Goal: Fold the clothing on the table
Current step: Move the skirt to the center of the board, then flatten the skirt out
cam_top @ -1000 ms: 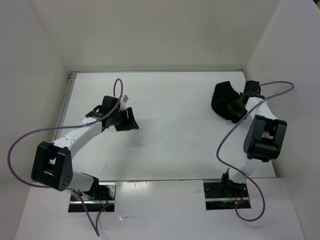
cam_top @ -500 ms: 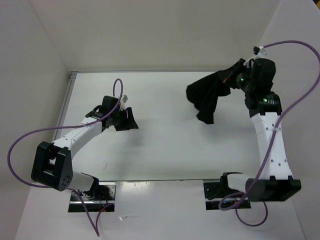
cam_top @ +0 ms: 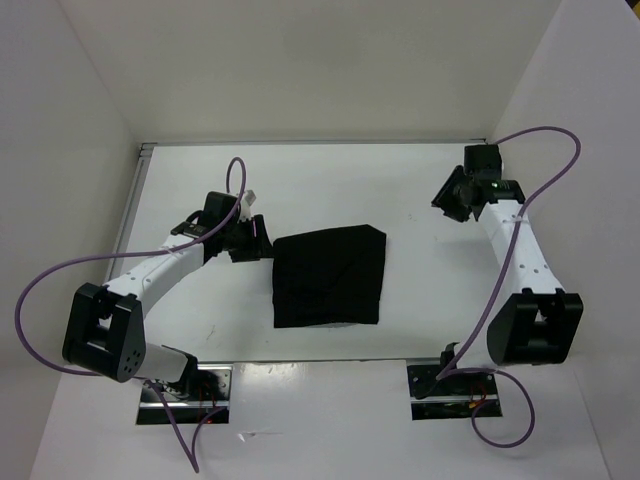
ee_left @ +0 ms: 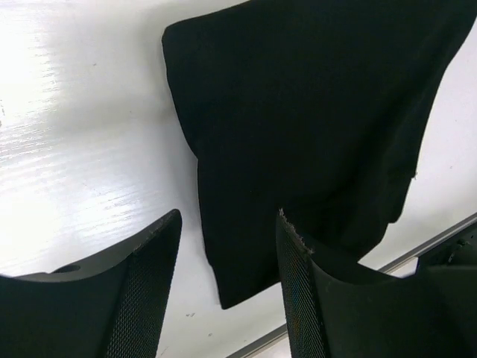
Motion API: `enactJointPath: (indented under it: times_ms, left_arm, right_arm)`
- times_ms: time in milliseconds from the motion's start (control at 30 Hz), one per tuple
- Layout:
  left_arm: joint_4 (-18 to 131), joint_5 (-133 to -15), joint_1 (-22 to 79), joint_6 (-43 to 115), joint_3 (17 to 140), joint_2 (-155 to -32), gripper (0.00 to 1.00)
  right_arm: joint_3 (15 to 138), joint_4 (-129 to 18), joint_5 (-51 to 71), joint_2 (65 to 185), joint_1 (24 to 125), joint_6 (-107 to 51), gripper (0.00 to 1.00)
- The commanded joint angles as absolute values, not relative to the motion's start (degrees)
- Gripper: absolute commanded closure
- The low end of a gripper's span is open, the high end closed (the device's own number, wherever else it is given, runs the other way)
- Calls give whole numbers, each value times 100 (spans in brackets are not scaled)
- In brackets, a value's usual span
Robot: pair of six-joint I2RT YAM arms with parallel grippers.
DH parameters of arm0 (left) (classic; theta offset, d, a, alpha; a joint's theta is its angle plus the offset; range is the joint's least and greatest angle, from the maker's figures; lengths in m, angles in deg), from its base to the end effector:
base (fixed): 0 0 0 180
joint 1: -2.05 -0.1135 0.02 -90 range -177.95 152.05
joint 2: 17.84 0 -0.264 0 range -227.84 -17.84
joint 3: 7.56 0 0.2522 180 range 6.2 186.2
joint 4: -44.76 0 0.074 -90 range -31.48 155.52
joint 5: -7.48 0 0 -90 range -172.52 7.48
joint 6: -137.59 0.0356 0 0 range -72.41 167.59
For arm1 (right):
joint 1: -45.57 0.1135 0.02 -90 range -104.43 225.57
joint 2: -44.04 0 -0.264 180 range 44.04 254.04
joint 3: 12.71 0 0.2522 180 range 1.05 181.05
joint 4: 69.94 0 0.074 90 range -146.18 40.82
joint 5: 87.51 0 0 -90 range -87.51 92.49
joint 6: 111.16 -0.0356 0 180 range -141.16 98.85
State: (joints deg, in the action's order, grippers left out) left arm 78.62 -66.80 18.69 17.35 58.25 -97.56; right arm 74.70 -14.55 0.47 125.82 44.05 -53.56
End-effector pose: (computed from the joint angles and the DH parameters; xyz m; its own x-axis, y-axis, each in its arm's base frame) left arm 0.2755 -0.0924 0.2325 -0.8396 -0.2550 -0.4796 0.0316 0.8585 -0.5118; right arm 0.3039 -0.0093 0.3159 -0.6179 0.5521 -0.5598 0.4505 0.8321 0.3234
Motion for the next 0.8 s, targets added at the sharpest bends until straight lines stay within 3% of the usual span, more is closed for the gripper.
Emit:
enactJointPath:
  times_ms: [0, 267, 467, 767]
  left_arm:
    - [7795, -6469, 1970, 1753, 5849, -9703, 39]
    - [8654, -6555, 2191, 1868, 6034, -9826, 39]
    - [9780, -6758, 2471, 1754, 6087, -9756, 42]
    - [9834, -6371, 3472, 1060, 5472, -9860, 44]
  right_arm:
    - [7751, -1058, 63, 12234, 4495, -5000, 55]
    - [6787, -521, 1012, 12551, 5751, -5165, 57]
    - [6328, -345, 1198, 12788, 5805, -5174, 58]
    - [5863, -117, 1847, 13121, 6104, -5227, 59]
